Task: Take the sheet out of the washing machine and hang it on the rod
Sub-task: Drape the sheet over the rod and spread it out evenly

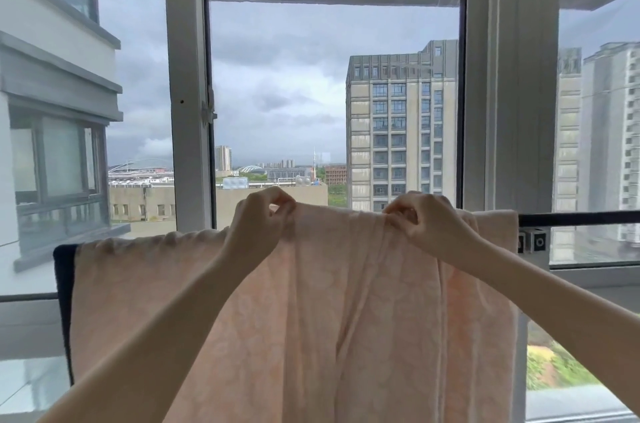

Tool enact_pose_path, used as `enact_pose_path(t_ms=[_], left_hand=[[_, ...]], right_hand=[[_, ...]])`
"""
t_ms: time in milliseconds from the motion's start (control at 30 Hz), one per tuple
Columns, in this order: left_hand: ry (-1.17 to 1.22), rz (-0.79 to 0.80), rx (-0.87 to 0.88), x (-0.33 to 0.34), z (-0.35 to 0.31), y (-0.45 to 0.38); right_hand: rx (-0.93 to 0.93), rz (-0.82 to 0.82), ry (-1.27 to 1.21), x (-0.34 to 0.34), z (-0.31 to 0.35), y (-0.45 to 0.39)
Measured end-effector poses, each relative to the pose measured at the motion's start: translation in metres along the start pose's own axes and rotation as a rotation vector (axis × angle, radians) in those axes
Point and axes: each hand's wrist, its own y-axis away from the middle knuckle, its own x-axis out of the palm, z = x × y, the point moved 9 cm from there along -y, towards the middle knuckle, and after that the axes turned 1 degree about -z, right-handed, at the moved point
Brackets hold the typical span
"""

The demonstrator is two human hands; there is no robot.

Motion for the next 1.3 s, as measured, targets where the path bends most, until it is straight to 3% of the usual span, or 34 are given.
enact_pose_path(t_ms=[167, 333, 500, 567, 700, 800, 900, 1067, 1300], left_hand=[[-0.119, -0.062, 0.014, -0.009, 0.014, -0.004], [-0.339, 0.009, 0.039, -0.015, 0.032, -0.001], [-0.403, 0.009, 0.0, -0.022, 0.023, 0.002], [-0.402, 0.029, 0.073, -0.014, 0.004, 0.004], [-0.251, 0.211, 0.193, 0.025, -0.035, 0.01], [-0.263, 0.276, 0.192, 0.045, -0.042, 0.012], [-0.234, 0.24, 0.155, 0.044, -0.035, 0.006], [-0.244, 0.22, 0.107, 0.045, -0.029, 0.003], [-0.343, 0.107, 0.054, 0.048, -0.036, 0.012]], right_hand=[[0.027, -0.026, 0.03, -0.003, -0.004, -0.012], [0.161, -0.154, 0.023, -0.031, -0.041, -0.016], [0.122, -0.078, 0.065, -0.024, -0.048, -0.006], [0.107, -0.053, 0.047, -0.019, -0.043, -0.006], [0.064, 0.002, 0.005, -0.007, -0.021, -0.002], [-0.004, 0.069, 0.185, 0.006, -0.003, 0.01], [-0.057, 0.002, 0.316, 0.008, -0.001, 0.016], [-0.029, -0.074, 0.172, 0.001, -0.017, 0.016], [-0.005, -0.094, 0.283, -0.004, -0.038, 0.011]])
